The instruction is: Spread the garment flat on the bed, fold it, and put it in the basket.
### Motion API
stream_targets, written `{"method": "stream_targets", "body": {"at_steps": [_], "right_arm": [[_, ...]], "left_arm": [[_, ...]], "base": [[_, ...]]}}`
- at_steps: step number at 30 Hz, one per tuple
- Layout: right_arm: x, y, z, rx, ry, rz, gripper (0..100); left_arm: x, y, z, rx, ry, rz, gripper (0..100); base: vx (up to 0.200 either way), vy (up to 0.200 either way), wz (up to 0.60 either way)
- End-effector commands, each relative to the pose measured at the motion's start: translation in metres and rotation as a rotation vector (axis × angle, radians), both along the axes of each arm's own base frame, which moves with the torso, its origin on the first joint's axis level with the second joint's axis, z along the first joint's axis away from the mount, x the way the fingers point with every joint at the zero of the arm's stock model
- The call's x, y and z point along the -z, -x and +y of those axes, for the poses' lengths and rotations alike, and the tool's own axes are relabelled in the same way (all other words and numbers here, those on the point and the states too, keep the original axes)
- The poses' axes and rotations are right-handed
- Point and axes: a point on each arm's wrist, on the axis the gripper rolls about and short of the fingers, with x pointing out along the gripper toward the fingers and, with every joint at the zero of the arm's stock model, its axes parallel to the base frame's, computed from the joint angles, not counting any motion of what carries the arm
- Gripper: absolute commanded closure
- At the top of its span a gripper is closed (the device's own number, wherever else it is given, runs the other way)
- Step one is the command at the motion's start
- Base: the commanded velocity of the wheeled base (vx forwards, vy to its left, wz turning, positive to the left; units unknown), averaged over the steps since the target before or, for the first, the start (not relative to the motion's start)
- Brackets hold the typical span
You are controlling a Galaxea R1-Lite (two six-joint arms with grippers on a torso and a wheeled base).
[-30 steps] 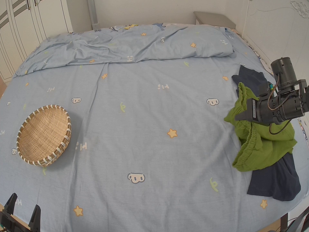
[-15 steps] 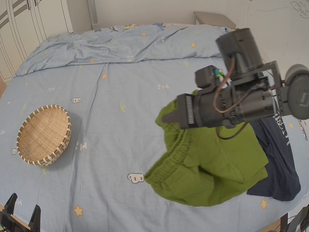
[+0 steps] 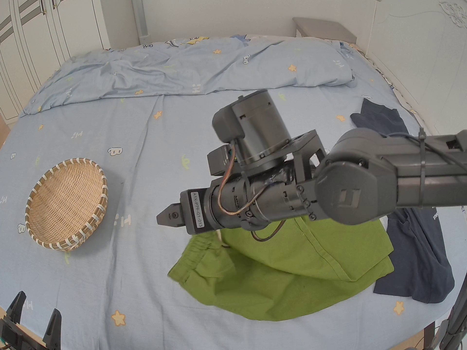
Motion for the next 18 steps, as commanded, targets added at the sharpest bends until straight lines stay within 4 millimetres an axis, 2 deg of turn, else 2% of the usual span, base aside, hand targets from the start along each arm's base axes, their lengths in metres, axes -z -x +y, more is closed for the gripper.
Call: {"method": "stream_targets", "body": {"at_steps": [1,11,12,14,16,17,18], "right_arm": [[0.020,0.000,0.011,-0.015,0.040,0.029,0],[0.023,-0.002,0.002,0.001,0.073,0.057,0],[0.027,-0.005,-0.009,0.024,0.098,0.077,0],[0.007,-0.004,-0.038,0.061,0.071,0.065,0],[-0.007,0.000,-0.066,0.096,0.049,0.057,0],[-0.007,0.000,-0.066,0.096,0.049,0.057,0],[-0.016,0.004,-0.104,0.142,0.024,0.064,0]], "left_arm": [[0.005,0.000,0.000,0.000,-0.001,0.006,0],[0.005,0.000,0.000,0.009,-0.009,0.004,0],[0.004,0.000,-0.001,0.024,-0.012,0.001,0],[-0.001,0.001,-0.001,0.045,-0.033,-0.018,0],[-0.031,0.011,-0.002,0.089,-0.015,-0.123,0],[-0.031,0.011,-0.002,0.089,-0.015,-0.123,0],[-0.088,0.030,-0.002,0.200,0.092,-0.235,0]], "base": [[0.000,0.000,0.00],[0.000,0.000,0.00],[0.000,0.000,0.00],[0.000,0.000,0.00],[0.000,0.000,0.00],[0.000,0.000,0.00],[0.000,0.000,0.00]]}}
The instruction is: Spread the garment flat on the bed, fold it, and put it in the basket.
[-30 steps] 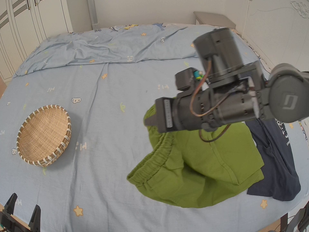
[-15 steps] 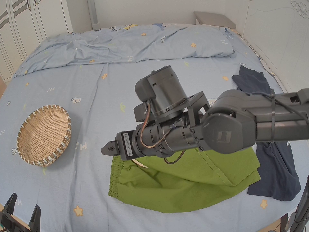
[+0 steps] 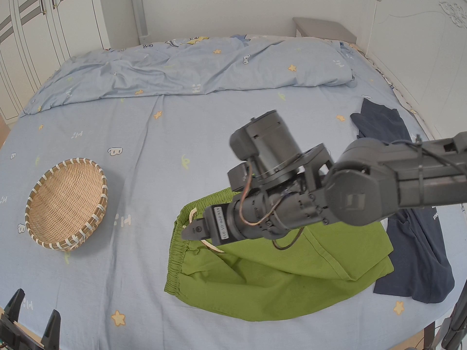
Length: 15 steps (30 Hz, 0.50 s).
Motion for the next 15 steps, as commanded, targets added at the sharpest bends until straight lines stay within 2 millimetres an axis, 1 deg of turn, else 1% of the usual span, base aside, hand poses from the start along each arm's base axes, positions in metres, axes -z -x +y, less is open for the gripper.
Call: {"method": "stream_targets", "body": {"at_steps": [1,2,3,4,5,6,7,8,10,11,12,14,15], "right_arm": [[-0.045,0.013,-0.100,0.123,-0.086,-0.025,0],[-0.050,0.016,-0.118,0.142,-0.110,-0.032,0],[-0.054,0.020,-0.131,0.156,-0.134,-0.040,0],[-0.058,0.024,-0.149,0.173,-0.163,-0.047,0],[-0.060,0.028,-0.161,0.185,-0.185,-0.054,0],[-0.060,0.028,-0.165,0.191,-0.192,-0.057,0],[-0.061,0.036,-0.189,0.222,-0.226,-0.069,0],[-0.061,0.039,-0.196,0.231,-0.234,-0.072,0],[-0.055,0.048,-0.219,0.256,-0.267,-0.070,0],[-0.055,0.049,-0.220,0.257,-0.269,-0.072,0],[-0.048,0.054,-0.238,0.294,-0.292,-0.083,0],[-0.040,0.054,-0.253,0.331,-0.311,-0.090,0],[-0.035,0.053,-0.261,0.350,-0.324,-0.098,0]], "left_arm": [[-0.102,0.027,-0.002,0.225,0.162,-0.173,0],[-0.114,0.021,-0.002,0.284,0.196,-0.106,0],[-0.120,0.014,-0.004,0.336,0.214,-0.040,0],[-0.124,0.003,-0.006,0.398,0.230,0.045,0],[-0.124,-0.006,-0.007,0.453,0.239,0.102,0],[-0.123,-0.009,-0.008,0.471,0.243,0.120,0],[-0.122,-0.031,-0.012,0.570,0.270,0.242,0],[-0.121,-0.038,-0.013,0.598,0.284,0.286,0],[-0.114,-0.067,-0.017,0.645,0.332,0.426,0],[-0.113,-0.069,-0.017,0.646,0.335,0.436,0],[-0.102,-0.095,-0.020,0.657,0.361,0.532,0],[-0.091,-0.117,-0.023,0.653,0.377,0.595,0],[-0.083,-0.132,-0.025,0.648,0.388,0.630,0]], "base": [[0.000,0.000,0.00],[0.000,0.000,0.00],[0.000,0.000,0.00],[0.000,0.000,0.00],[0.000,0.000,0.00],[0.000,0.000,0.00],[0.000,0.000,0.00],[0.000,0.000,0.00],[0.000,0.000,0.00],[0.000,0.000,0.00],[0.000,0.000,0.00],[0.000,0.000,0.00],[0.000,0.000,0.00]]}}
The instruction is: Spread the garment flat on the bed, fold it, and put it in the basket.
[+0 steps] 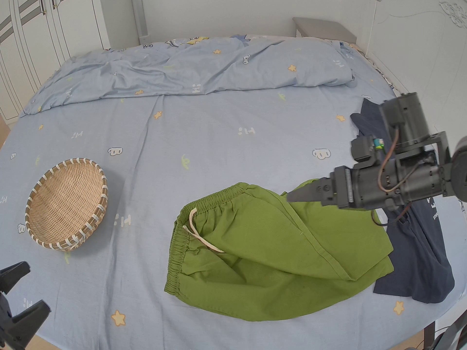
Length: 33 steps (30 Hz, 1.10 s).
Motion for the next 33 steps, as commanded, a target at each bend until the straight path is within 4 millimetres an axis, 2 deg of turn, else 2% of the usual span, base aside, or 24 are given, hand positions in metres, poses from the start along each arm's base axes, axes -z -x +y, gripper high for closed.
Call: {"method": "stream_targets", "body": {"at_steps": [1,2,4,7,10,12,14,20,21,28,33], "right_arm": [[0.002,0.043,-0.105,0.182,-0.147,-0.103,0],[0.004,0.041,-0.111,0.192,-0.167,-0.129,0],[0.004,0.040,-0.115,0.195,-0.180,-0.150,0],[0.006,0.040,-0.114,0.190,-0.178,-0.150,0],[0.007,0.039,-0.115,0.194,-0.176,-0.148,0],[0.006,0.040,-0.115,0.192,-0.177,-0.149,0],[0.006,0.040,-0.115,0.193,-0.174,-0.153,0],[0.006,0.040,-0.115,0.196,-0.173,-0.155,0],[0.007,0.040,-0.115,0.197,-0.172,-0.154,0],[0.007,0.040,-0.115,0.196,-0.172,-0.151,0],[0.009,0.040,-0.115,0.192,-0.173,-0.146,0]], "left_arm": [[0.024,-0.116,-0.016,0.215,0.076,0.518,0],[0.038,-0.136,-0.018,0.223,0.077,0.572,0],[0.057,-0.158,-0.021,0.249,0.081,0.638,0],[0.084,-0.178,-0.024,0.317,0.088,0.690,0],[0.102,-0.184,-0.030,0.414,0.075,0.721,0],[0.107,-0.189,-0.031,0.419,0.066,0.731,0],[0.121,-0.201,-0.032,0.430,0.046,0.769,0],[0.138,-0.205,-0.032,0.433,0.038,0.835,0],[0.151,-0.210,-0.032,0.432,0.047,0.891,0],[0.163,-0.219,-0.035,0.440,0.042,0.866,0],[0.173,-0.229,-0.045,0.468,0.026,0.831,0]], "base": [[0.000,0.000,0.00],[0.000,0.000,0.00],[0.000,0.000,0.00],[0.000,0.000,0.00],[0.000,0.000,0.00],[0.000,0.000,0.00],[0.000,0.000,0.00],[0.000,0.000,0.00],[0.000,0.000,0.00],[0.000,0.000,0.00],[0.000,0.000,0.00]]}}
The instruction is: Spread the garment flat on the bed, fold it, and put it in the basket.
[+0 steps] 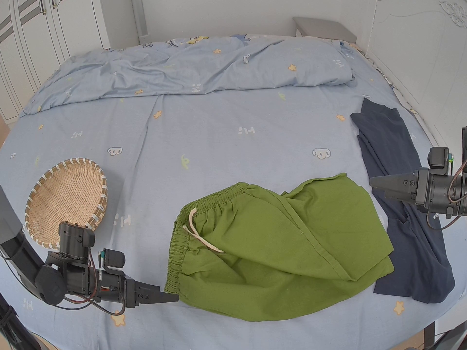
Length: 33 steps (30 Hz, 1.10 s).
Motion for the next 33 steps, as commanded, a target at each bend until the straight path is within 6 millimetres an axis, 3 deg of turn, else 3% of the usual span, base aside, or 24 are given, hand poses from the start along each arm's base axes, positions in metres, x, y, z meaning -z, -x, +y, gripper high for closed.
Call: {"method": "stream_targets", "body": {"at_steps": [1,17,28,29,33], "right_arm": [[0.001,0.002,-0.001,0.001,-0.001,0.001,0],[0.002,0.002,0.000,-0.002,0.000,0.003,0],[0.003,0.001,-0.001,0.001,0.001,0.007,0],[0.003,0.001,-0.001,0.001,0.001,0.007,0],[0.003,0.001,-0.001,0.001,0.001,0.007,0]], "left_arm": [[0.027,-0.007,-0.008,0.028,-0.009,0.079,0],[0.024,-0.020,-0.014,-0.007,0.049,-0.012,0],[0.027,-0.018,-0.014,-0.016,0.065,-0.009,0],[0.027,-0.018,-0.014,-0.015,0.065,-0.009,100],[0.026,-0.017,-0.016,-0.007,0.068,-0.018,100]], "base": [[0.000,0.000,0.00],[0.000,0.000,0.00],[0.000,0.000,0.00],[0.000,0.000,0.00],[0.000,0.000,0.00]]}}
